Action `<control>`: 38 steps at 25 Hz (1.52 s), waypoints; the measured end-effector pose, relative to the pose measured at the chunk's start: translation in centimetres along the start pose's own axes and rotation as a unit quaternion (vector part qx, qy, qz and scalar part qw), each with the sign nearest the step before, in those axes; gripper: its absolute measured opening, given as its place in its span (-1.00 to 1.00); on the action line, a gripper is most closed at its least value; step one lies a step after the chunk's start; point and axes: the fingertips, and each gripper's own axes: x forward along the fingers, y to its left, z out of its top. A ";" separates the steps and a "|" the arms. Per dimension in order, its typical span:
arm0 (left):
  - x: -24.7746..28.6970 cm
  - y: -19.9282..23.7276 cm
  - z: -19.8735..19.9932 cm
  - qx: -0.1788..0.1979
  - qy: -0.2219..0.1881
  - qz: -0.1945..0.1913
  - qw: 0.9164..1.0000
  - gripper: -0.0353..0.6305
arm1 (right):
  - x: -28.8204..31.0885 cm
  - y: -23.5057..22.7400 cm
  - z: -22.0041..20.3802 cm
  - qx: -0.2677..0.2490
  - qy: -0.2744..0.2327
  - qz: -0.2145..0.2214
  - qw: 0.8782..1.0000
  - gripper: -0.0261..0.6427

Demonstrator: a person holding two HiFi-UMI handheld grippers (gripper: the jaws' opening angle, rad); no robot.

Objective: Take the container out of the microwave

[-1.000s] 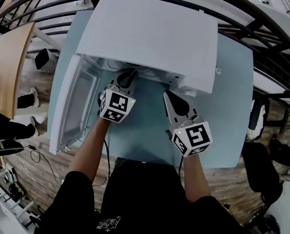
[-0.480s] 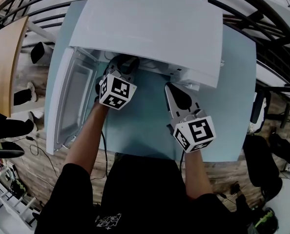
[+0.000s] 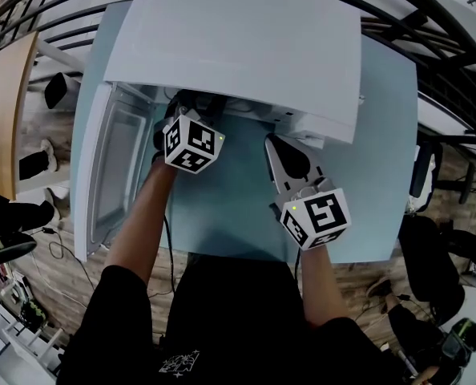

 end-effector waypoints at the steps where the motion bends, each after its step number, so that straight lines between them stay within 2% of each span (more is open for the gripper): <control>1: 0.2 0.0 -0.1 0.003 0.002 0.000 1.000 -0.61 | 0.1 0.1 0.0 0.000 0.001 0.001 1.000 -0.90; 16: 1.8 -0.2 -0.3 0.081 0.036 -0.001 0.996 -0.61 | 0.2 0.3 -0.4 0.013 0.005 -0.001 1.000 -0.90; 25: 2.3 0.1 -0.5 0.084 0.045 0.008 0.995 -0.62 | 0.0 0.3 -0.4 0.014 0.005 -0.003 1.000 -0.90; 38: 2.3 0.3 -0.1 0.102 0.048 0.010 0.994 -0.81 | -0.1 0.1 0.1 0.011 0.001 -0.006 1.000 -0.90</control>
